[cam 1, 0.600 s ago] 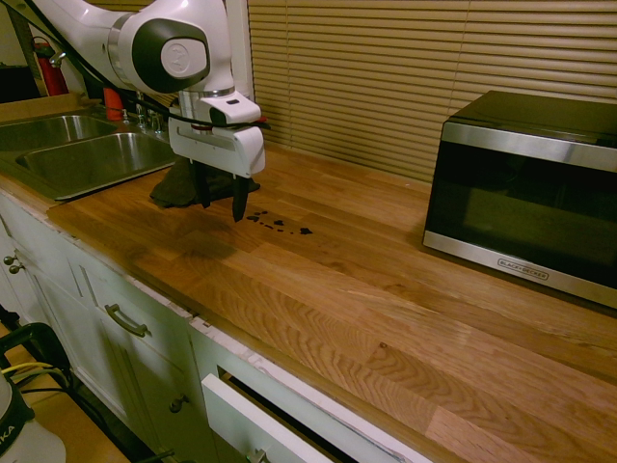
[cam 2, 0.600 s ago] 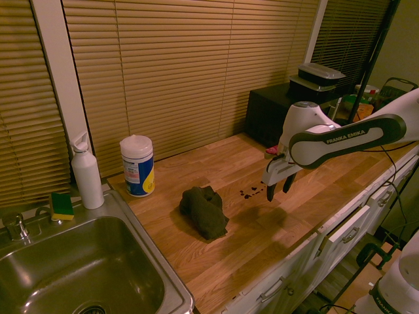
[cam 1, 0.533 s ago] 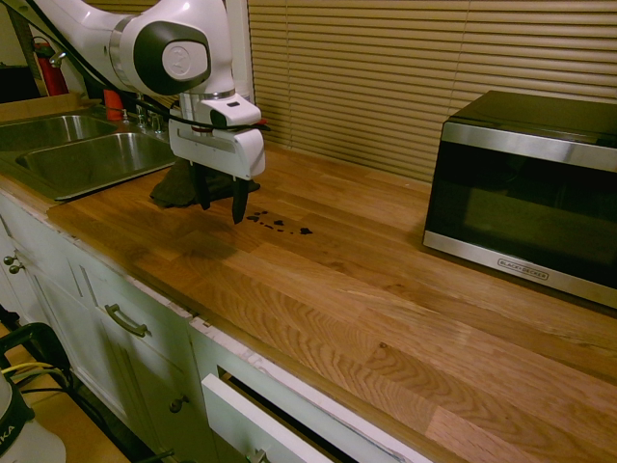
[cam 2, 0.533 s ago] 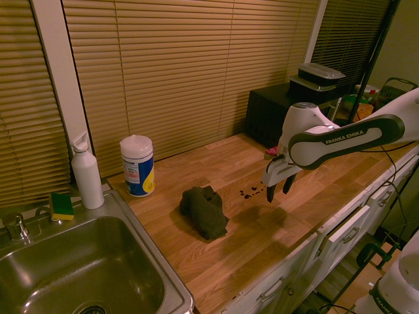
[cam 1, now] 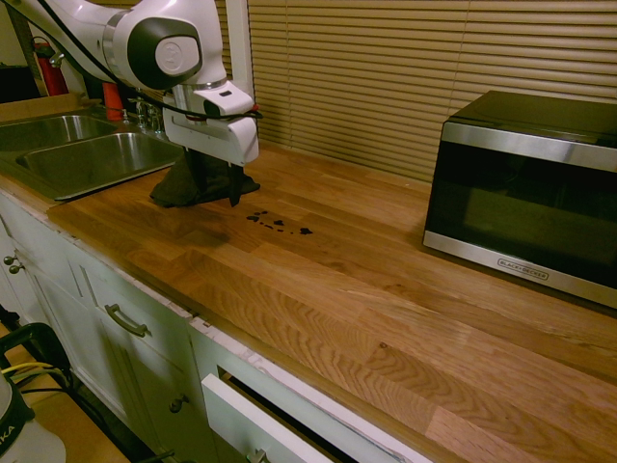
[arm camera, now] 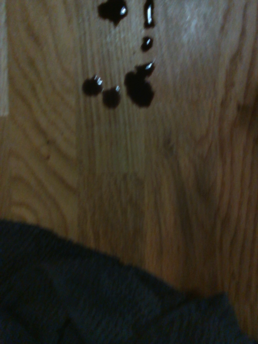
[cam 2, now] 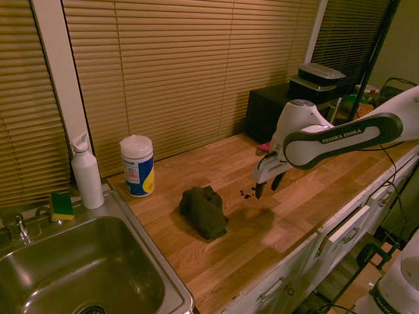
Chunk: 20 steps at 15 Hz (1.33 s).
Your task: Clear the spill
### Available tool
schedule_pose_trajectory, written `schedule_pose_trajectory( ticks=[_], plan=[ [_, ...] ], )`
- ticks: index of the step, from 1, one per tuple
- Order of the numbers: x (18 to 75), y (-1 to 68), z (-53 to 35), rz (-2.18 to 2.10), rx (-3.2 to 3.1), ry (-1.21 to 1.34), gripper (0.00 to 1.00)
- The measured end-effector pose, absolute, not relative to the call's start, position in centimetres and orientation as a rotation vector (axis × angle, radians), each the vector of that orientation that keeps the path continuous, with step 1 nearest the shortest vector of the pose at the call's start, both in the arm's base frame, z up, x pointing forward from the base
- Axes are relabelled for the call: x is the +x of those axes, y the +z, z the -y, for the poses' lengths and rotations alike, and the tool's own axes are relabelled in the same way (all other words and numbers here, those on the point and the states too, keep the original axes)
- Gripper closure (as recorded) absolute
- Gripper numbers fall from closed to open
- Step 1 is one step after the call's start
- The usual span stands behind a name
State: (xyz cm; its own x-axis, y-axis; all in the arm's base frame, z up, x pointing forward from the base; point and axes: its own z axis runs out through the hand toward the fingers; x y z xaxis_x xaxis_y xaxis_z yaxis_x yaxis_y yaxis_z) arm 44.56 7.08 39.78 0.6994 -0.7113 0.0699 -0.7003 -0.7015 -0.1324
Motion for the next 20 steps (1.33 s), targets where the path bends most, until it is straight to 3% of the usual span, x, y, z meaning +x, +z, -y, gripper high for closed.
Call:
schedule_pose_trajectory(
  ticks=[5, 12, 18, 19, 20],
  plan=[
    [47.1, 42.4, -14.2, -1.089, -2.773, -0.233, 0.0],
    [51.2, 40.5, -25.9, -1.011, -2.783, -0.265, 0.0],
    [54.7, 37.0, -28.1, -1.177, -2.794, -0.341, 0.0],
    [55.0, 36.4, -28.1, -1.204, -2.799, -0.342, 1.0],
    [55.2, 35.9, -28.3, -1.225, -2.801, -0.338, 1.0]
  ],
)
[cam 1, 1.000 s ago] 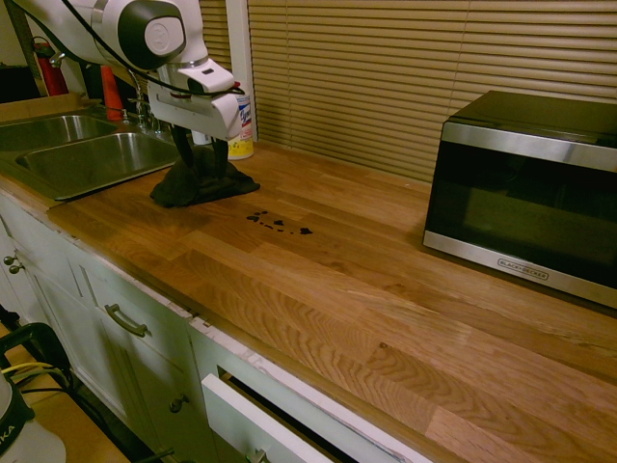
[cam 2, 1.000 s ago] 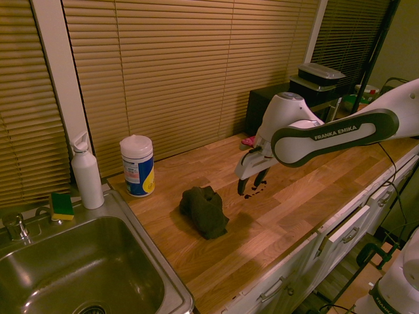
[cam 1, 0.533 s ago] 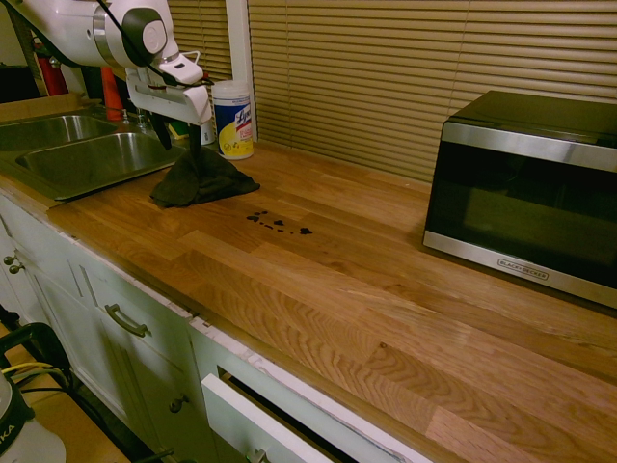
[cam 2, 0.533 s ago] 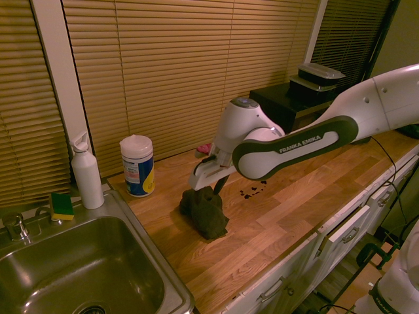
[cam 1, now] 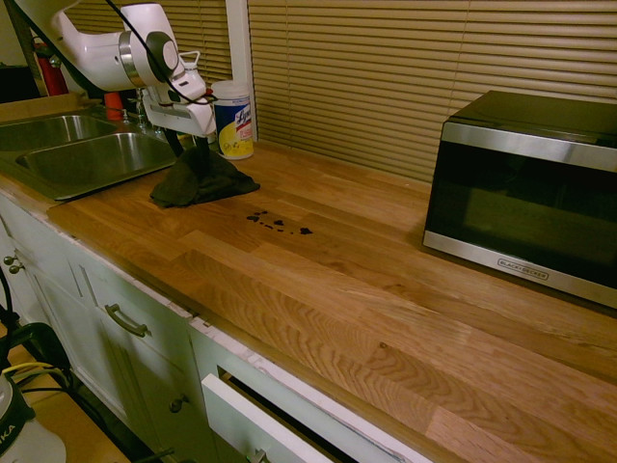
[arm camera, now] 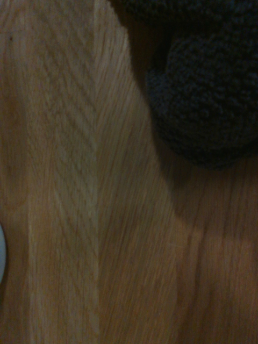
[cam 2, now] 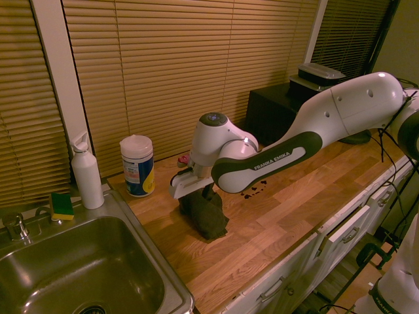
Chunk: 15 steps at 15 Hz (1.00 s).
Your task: Clear the spill
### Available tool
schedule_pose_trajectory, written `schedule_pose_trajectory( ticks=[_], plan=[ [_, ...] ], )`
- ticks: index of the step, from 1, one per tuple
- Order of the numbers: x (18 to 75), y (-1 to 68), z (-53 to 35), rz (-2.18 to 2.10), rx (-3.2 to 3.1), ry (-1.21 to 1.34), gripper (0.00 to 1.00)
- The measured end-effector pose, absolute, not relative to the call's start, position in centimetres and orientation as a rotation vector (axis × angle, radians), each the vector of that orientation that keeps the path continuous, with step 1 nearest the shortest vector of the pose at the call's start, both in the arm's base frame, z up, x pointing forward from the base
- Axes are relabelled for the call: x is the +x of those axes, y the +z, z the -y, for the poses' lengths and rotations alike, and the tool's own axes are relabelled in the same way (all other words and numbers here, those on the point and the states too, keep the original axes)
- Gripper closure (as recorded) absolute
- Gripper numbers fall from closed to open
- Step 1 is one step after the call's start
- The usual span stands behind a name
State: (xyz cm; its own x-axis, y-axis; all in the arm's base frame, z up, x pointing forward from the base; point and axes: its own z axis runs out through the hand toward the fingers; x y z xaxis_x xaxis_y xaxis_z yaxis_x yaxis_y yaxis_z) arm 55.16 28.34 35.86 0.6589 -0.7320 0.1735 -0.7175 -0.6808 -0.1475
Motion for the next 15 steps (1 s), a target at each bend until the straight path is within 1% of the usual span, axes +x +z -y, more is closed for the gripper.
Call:
schedule_pose_trajectory(
  ticks=[4, 15],
  plan=[
    [54.8, 35.1, -29.1, -1.255, -2.809, -0.32, 1.0],
    [55.5, 34.3, -27.2, -1.313, -2.817, -0.312, 1.0]
  ],
)
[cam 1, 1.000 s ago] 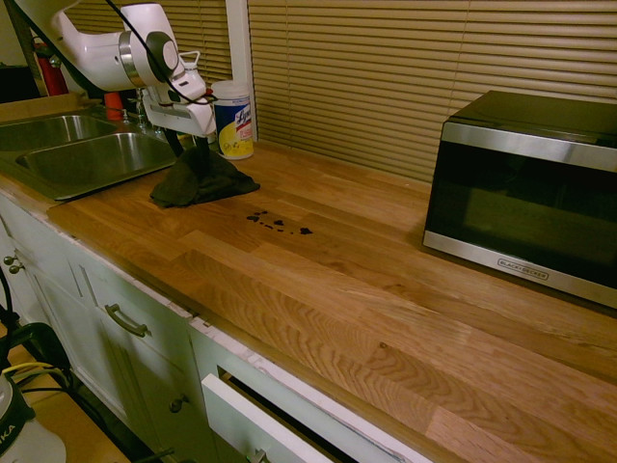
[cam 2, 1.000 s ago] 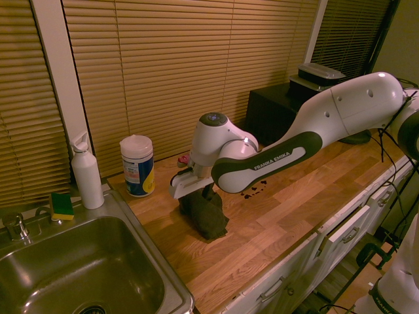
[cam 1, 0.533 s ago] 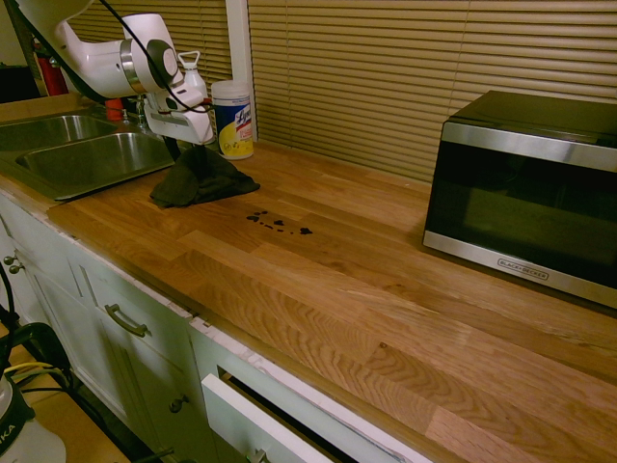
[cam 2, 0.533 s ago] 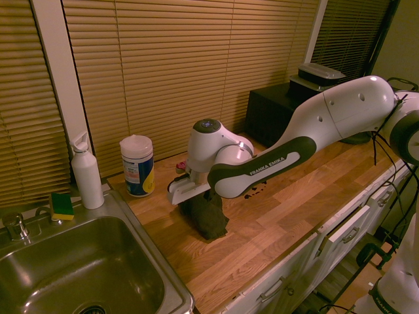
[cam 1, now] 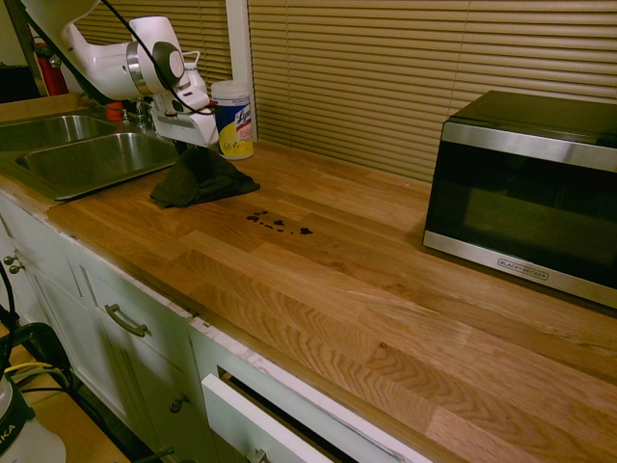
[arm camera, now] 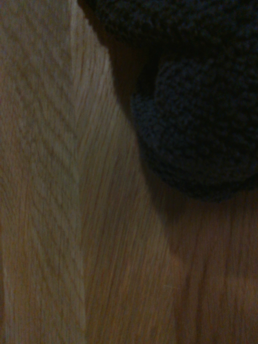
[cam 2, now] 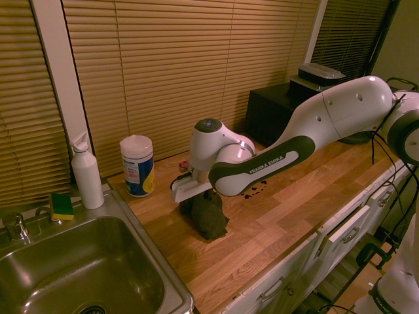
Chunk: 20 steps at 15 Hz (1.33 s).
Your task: Clear the spill
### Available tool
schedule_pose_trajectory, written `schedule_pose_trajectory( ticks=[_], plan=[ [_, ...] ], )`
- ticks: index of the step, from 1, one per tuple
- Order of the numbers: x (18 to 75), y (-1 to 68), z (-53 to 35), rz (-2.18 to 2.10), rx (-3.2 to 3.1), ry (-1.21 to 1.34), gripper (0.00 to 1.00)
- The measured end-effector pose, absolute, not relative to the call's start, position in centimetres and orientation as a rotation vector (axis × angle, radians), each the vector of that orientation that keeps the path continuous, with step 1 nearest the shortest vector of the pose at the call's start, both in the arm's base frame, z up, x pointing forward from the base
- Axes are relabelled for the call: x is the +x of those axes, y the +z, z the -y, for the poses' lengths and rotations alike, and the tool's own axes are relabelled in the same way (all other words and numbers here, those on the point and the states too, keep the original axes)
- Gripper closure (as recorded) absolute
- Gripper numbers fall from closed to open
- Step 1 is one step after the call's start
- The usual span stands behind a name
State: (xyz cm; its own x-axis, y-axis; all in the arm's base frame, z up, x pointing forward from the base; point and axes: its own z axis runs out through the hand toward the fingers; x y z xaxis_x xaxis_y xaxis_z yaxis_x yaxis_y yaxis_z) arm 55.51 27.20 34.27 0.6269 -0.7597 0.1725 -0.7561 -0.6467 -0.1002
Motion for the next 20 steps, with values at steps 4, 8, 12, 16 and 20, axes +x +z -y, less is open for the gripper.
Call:
schedule_pose_trajectory(
  ticks=[4, 8, 12, 16, 20],
  plan=[
    [55.4, 34.0, -26.9, -1.323, -2.816, -0.304, 1.0],
    [55.5, 34.0, -25.0, -1.349, -2.807, -0.291, 1.0],
    [54.8, 34.0, -19.8, -1.387, -2.807, -0.275, 1.0],
    [54.6, 34.0, -16.1, -1.418, -2.808, -0.271, 1.0],
    [54.7, 33.9, -12.0, -1.466, -2.798, -0.275, 1.0]
  ],
)
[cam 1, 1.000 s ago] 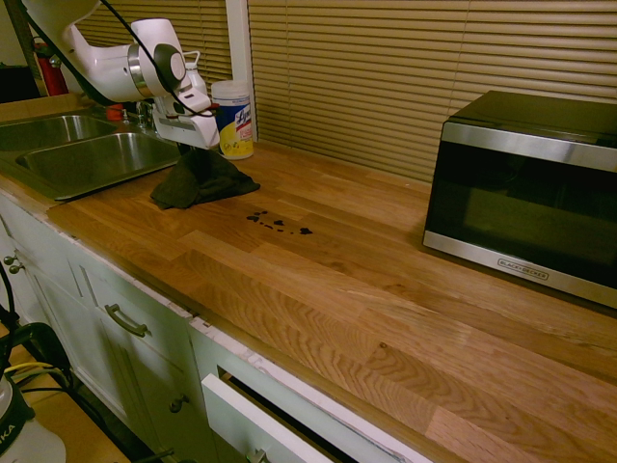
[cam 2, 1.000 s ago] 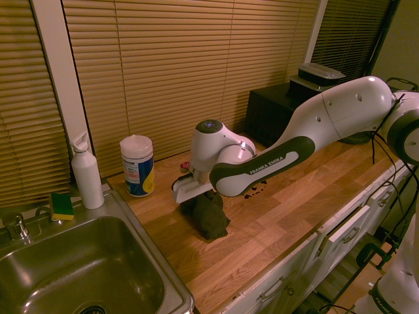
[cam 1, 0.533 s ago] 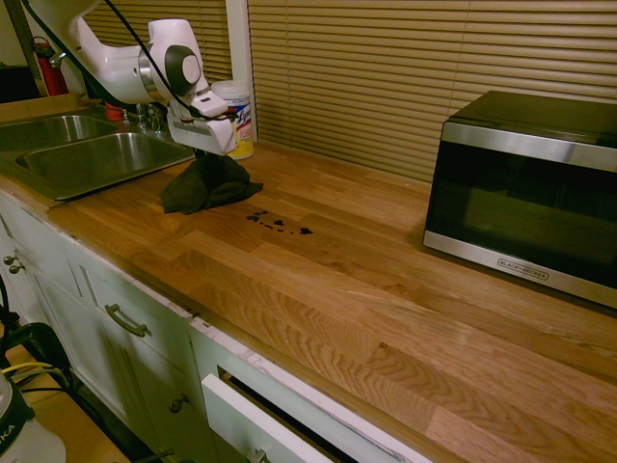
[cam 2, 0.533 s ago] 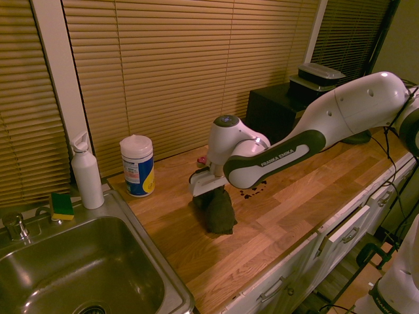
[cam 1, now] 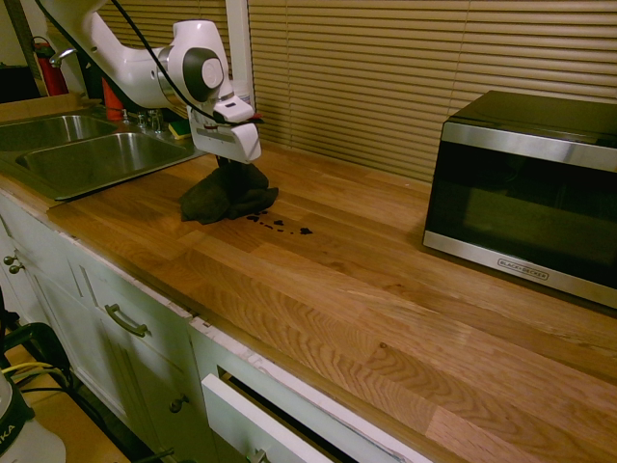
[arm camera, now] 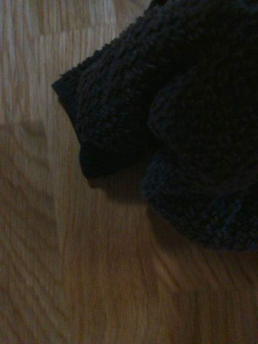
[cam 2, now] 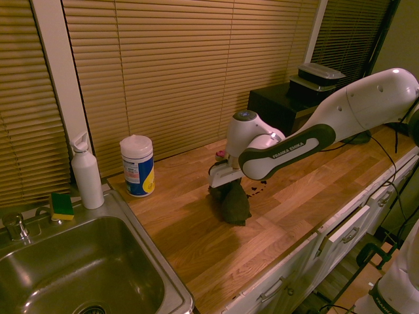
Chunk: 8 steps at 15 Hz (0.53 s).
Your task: Clear the spill
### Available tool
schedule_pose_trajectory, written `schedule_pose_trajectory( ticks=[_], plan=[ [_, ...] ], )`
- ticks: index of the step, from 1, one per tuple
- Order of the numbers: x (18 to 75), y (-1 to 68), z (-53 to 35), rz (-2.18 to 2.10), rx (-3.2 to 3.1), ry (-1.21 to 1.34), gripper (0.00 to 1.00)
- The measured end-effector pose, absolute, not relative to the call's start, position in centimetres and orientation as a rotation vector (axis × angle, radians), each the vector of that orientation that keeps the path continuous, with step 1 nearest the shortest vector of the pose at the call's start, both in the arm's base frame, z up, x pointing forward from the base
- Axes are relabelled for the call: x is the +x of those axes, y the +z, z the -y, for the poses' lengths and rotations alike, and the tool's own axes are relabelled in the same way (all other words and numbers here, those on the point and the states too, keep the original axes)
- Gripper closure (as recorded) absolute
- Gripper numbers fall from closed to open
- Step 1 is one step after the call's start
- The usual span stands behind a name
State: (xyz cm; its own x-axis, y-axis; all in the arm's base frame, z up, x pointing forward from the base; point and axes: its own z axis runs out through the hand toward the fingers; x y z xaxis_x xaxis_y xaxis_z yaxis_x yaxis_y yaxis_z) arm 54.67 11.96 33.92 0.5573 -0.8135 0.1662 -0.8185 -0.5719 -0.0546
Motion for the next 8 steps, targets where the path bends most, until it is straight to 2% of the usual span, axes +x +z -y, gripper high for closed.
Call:
schedule_pose_trajectory(
  ticks=[8],
  plan=[
    [54.0, 33.6, -2.0, 1.556, 2.667, 0.29, 1.0]
  ],
)
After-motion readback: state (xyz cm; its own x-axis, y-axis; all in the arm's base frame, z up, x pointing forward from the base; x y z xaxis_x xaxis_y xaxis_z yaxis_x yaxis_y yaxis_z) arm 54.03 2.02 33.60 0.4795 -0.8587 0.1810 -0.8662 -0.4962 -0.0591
